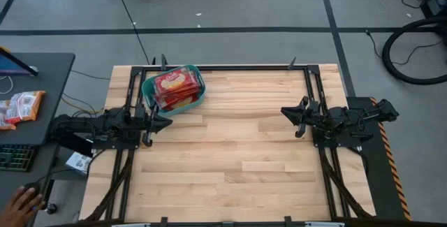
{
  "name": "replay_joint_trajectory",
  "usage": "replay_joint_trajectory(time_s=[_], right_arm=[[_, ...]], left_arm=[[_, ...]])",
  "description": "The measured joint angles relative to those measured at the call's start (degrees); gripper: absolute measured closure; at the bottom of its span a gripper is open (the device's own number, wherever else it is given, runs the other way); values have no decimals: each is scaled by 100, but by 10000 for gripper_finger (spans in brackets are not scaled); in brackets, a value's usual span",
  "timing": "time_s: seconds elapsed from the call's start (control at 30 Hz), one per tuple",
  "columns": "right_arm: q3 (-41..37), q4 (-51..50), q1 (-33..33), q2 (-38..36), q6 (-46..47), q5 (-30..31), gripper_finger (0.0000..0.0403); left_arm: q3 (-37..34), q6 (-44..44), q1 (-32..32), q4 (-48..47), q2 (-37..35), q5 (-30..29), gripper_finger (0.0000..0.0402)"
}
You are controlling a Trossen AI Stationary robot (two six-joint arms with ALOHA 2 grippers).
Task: Sort popcorn bags into baskets
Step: Return to Home Position
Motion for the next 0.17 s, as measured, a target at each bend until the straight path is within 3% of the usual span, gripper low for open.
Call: replay_joint_trajectory(time_s=[0.17], right_arm=[[0, -1, 0, 0, 0, 0, 343]], left_arm=[[0, 0, 0, 0, 0, 0, 381]])
